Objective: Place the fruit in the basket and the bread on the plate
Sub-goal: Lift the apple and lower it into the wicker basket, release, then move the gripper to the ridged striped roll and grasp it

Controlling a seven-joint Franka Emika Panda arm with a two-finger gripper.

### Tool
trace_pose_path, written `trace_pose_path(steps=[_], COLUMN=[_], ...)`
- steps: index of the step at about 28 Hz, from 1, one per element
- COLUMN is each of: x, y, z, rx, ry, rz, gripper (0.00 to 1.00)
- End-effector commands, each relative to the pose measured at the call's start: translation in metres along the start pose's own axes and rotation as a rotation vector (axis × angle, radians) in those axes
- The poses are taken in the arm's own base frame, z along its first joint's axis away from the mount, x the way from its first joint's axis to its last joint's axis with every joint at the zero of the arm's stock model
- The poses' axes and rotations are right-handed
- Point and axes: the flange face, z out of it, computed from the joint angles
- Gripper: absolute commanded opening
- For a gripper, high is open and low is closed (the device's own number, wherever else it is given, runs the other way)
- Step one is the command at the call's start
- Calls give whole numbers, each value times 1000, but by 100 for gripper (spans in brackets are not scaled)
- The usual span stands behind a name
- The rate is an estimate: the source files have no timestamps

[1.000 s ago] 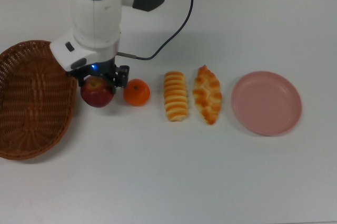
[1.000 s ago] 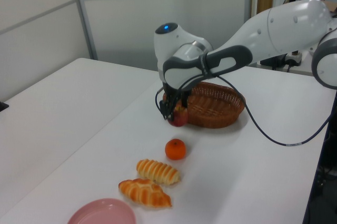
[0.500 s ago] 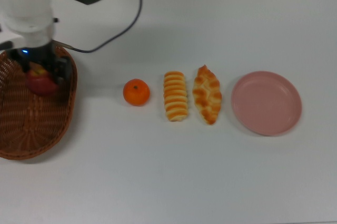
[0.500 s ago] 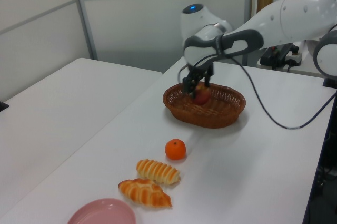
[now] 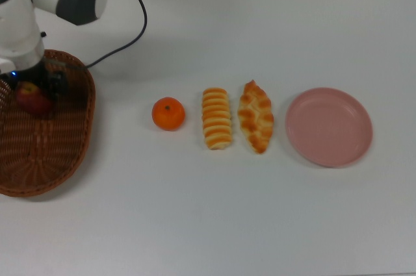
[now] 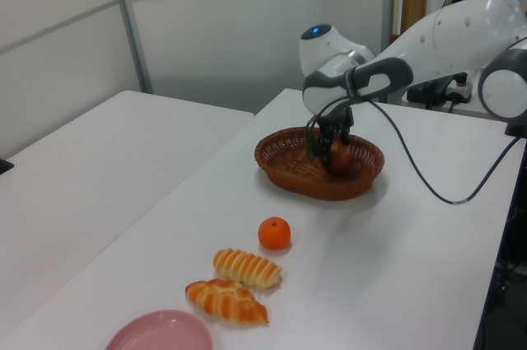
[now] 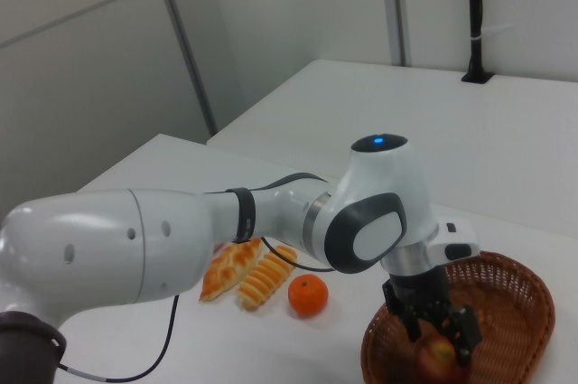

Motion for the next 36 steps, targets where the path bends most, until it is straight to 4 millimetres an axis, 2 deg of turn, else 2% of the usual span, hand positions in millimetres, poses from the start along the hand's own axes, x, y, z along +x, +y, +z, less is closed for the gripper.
trace_pose_path(steps=[1,5,6,9,10,11,16,18,21,22,26,30,32,36], x=[1,4,5,8,9,10,7,1,-10,-16,-31,-34,-36,-35], y=[-18,-36,-51,-81,-93,-121,-172,-203,-245,-266,-314,-327,-340,-348], z=[-4,-21,-32,-41,-44,-52,-76,-87,-90,-90,-90,-84,-75,-53], rx=[3,17,36,53,60,76,108,132,139,138,137,135,130,113], ry=[2,22,39,50,54,61,87,82,39,23,8,2,-9,-36], rz=[-30,-11,8,-7,-17,-34,-58,-81,-138,-169,-210,-208,-219,-222], gripper=[100,100,100,100,100,100,100,100,100,100,100,100,100,100])
